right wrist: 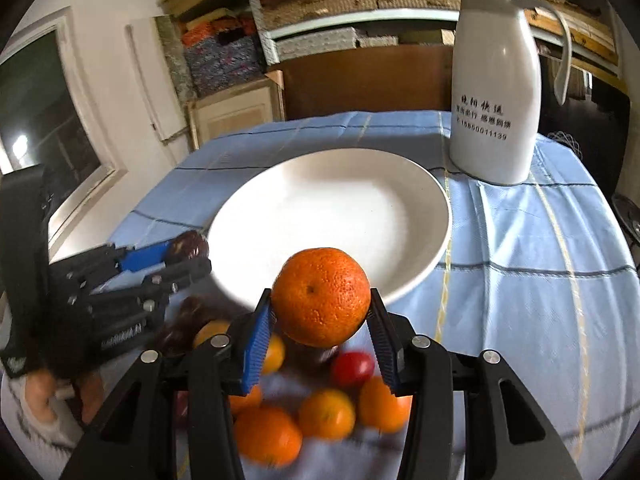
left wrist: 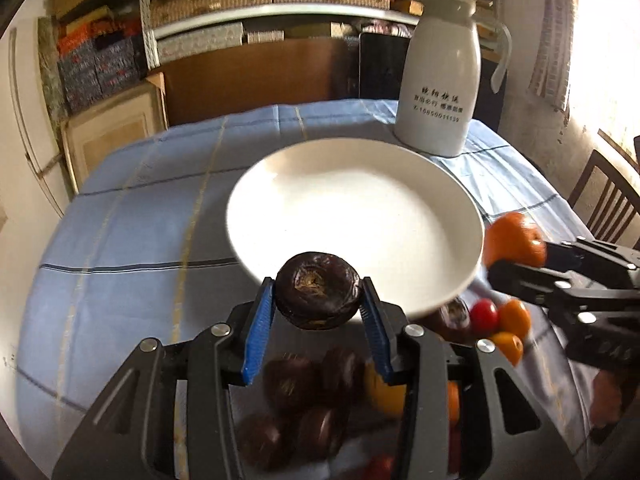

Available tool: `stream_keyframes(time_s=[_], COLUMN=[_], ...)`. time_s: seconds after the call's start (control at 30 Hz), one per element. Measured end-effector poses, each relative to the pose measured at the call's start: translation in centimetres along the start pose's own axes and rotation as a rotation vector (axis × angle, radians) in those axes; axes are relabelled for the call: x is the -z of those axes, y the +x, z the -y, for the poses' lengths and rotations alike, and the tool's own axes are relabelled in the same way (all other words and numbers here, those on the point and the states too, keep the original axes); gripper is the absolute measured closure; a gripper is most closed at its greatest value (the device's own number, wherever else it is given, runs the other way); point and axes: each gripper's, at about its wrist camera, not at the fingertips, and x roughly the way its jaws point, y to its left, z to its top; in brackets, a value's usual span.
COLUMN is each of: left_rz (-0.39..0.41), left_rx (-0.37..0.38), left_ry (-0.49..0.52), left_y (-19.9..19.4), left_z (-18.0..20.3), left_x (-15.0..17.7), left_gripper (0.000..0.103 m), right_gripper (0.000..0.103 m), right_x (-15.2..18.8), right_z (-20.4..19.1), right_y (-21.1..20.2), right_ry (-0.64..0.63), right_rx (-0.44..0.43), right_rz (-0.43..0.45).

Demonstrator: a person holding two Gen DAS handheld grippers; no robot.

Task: Organize fruits
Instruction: 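Carry both fruits onto the white plate and open both grippers, then withdraw both grippers from the plate back toward the fruit pile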

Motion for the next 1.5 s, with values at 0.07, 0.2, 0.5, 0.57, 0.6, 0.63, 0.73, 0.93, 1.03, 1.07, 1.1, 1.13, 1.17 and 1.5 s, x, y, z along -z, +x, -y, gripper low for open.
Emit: stream_keyframes(time_s=[0.07,0.2,0.5,0.57,0.6,0.63,0.73,0.93,1.03,1.07,1.1,1.13,1.17,1.5], left_rz=[-0.011,-0.011,0.005,0.015,0.021,0.025,0.033,0.027,0.022,0.019,0.016,0.013,0.010,-0.076], left_rx=[0.009,0.015,-0.003,-0.004,-0.002,-0.002,-0.022,-0.055,-0.064,-0.076,-0.098,-0.119,-0.136,-0.191], left_ry=[-0.001,0.012,0.006,-0.021,-0.041,-0.054,-0.083,-0.128,-0.120,-0.112,-0.099,-0.089,-0.083,-0.095], left_y=[1.1,2.4,1.7,0.8,0.2,-0.2,-1.5,-3.9,-4.7,-4.8,-4.9,-5.0,-5.1,-4.3], left_z=[0.2,0.5,-0.5,-1.4,-2.0,-2.3,-3.4,-4.7,-4.5,-4.4,-4.2,-3.9,-3.9,-5.5], left_x=[-0.3,-0.6,0.2,0.6,1.0,1.2,2.7,6.5,7.9,8.2,8.6,9.0,9.2,10.6], left_gripper=[0.061,0.044,0.027,0.023,0.023,0.023,0.019,0.014,0.014,0.014,0.014,0.014,0.013,0.012], right_gripper=[0.056,0.055,0.048,0.046,0.045,0.042,0.036,0.024,0.021,0.021,0.021,0.021,0.021,0.016], right_x=[-0.6,-0.7,-0.3,0.0,0.3,0.5,1.6,4.9,6.4,6.6,7.1,7.4,7.7,8.3], right_z=[0.1,0.3,0.9,1.0,1.1,1.2,1.5,2.5,2.9,2.9,2.7,2.5,2.3,2.5], right_y=[1.6,3.7,2.2,1.2,0.6,0.1,-1.4,-4.5,-5.5,-5.6,-5.7,-5.8,-5.8,-5.9], right_ry=[-0.002,-0.005,0.005,0.005,0.010,0.016,0.036,0.115,0.148,0.149,0.144,0.139,0.131,0.131], right_rx=[-0.002,0.015,0.026,0.028,0.030,0.034,0.048,0.052,0.051,0.051,0.056,0.060,0.065,0.089], right_rz=[-0.016,-0.035,0.020,0.039,0.051,0.062,0.090,0.131,0.142,0.141,0.139,0.138,0.137,0.118])
